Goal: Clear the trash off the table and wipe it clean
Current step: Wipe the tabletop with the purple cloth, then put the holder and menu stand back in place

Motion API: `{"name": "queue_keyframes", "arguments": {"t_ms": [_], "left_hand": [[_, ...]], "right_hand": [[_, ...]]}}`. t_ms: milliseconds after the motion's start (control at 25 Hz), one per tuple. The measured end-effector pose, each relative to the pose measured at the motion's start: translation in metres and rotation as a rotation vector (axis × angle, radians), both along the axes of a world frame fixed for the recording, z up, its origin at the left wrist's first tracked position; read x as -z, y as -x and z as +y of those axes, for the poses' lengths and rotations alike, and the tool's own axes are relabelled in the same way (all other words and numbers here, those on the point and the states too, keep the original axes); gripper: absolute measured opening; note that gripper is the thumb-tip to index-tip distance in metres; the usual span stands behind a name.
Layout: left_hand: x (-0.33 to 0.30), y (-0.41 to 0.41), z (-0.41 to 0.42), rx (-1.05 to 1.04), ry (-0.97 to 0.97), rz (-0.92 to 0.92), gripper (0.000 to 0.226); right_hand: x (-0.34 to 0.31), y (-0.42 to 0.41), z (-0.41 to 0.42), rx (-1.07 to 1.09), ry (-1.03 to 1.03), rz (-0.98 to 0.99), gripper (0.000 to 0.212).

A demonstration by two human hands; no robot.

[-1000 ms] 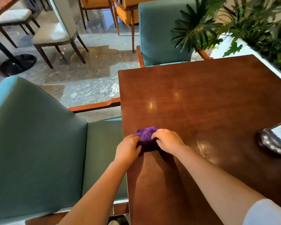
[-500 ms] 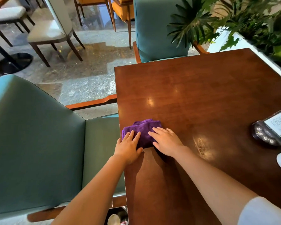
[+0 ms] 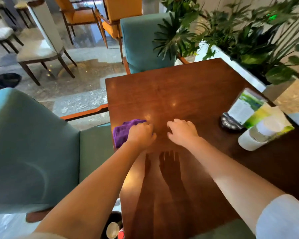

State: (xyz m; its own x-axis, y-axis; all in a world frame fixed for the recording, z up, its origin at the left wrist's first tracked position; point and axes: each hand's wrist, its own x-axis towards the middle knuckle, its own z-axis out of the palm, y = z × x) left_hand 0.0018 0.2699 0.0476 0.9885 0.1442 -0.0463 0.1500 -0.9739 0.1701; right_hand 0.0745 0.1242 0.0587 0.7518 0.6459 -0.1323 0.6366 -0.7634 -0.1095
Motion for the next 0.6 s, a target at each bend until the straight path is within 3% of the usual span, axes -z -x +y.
{"name": "queue_keyframes", "arguments": {"t_ms": [280, 600], "left_hand": [[0.002, -0.028, -0.102, 0.141, 0.035, -0.223, 0.029], [0.078, -0.067, -0.204, 0.229, 0.061, -0.139, 0.055]], "right_hand": [[-0.015, -0.007, -0.12, 0.219, -0.046, -0.144, 0.03], [0.002, -0.05, -0.245, 0.456, 0.068, -0.343, 0.044]]}}
